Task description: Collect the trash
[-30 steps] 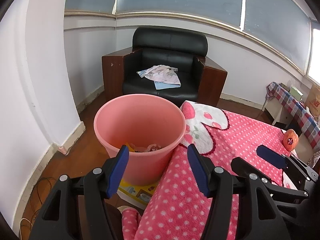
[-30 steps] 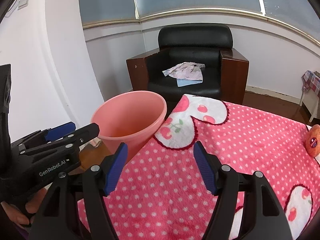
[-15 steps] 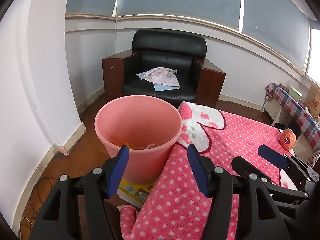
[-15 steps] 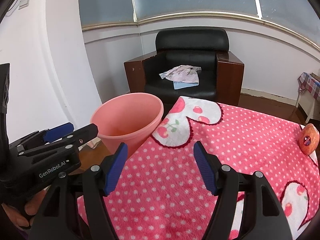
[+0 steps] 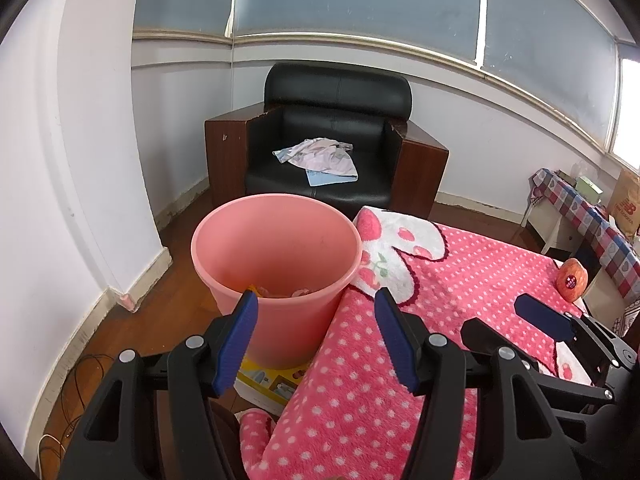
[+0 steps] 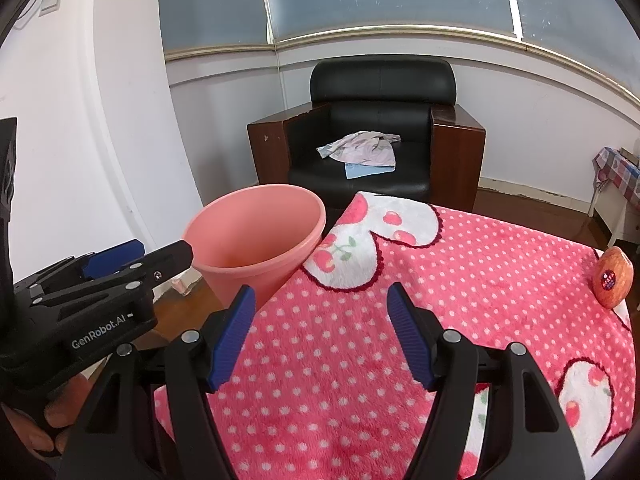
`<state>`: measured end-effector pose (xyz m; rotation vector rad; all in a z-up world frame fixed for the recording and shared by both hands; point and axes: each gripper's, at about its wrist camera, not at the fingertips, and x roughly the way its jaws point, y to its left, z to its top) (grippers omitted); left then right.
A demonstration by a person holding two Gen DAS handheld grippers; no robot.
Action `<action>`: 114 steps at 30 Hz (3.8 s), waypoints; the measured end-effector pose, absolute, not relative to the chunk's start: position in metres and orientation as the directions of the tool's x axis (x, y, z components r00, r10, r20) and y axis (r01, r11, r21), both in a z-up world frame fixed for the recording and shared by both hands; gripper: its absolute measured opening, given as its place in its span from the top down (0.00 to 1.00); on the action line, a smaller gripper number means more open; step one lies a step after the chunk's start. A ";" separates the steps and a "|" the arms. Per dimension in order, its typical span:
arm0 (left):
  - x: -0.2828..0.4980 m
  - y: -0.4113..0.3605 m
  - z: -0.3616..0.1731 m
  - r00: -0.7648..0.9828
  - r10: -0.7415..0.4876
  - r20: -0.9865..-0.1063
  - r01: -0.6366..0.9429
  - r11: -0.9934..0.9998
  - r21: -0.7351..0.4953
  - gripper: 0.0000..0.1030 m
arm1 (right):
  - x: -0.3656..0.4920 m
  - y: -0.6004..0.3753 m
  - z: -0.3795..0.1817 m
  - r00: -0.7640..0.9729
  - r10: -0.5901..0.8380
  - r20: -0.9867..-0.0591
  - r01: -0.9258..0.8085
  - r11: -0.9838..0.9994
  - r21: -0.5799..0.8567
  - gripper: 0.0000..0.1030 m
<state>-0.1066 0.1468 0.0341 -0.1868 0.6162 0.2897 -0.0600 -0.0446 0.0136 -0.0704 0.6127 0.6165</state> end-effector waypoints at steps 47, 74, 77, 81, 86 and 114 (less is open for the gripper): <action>-0.106 0.139 0.032 0.779 0.193 -0.596 -0.300 0.950 -0.084 0.42 | -0.062 -0.052 0.011 0.648 0.504 -0.571 -0.550 0.828 0.108 0.33; -0.105 0.136 0.028 0.777 0.187 -0.601 -0.293 0.952 -0.082 0.42 | -0.060 -0.054 0.006 0.648 0.494 -0.579 -0.540 0.835 0.108 0.33; -0.104 0.136 0.027 0.776 0.187 -0.602 -0.294 0.952 -0.083 0.42 | -0.060 -0.055 0.005 0.648 0.493 -0.581 -0.539 0.836 0.108 0.33; -0.104 0.136 0.027 0.776 0.187 -0.602 -0.294 0.952 -0.083 0.42 | -0.060 -0.054 0.004 0.647 0.491 -0.583 -0.539 0.836 0.106 0.33; -0.104 0.136 0.027 0.776 0.186 -0.603 -0.293 0.953 -0.083 0.42 | -0.060 -0.053 0.004 0.648 0.490 -0.584 -0.537 0.837 0.106 0.33; -0.096 0.134 0.016 0.764 0.167 -0.623 -0.280 0.956 -0.087 0.42 | -0.057 -0.054 -0.001 0.638 0.486 -0.597 -0.538 0.836 0.107 0.33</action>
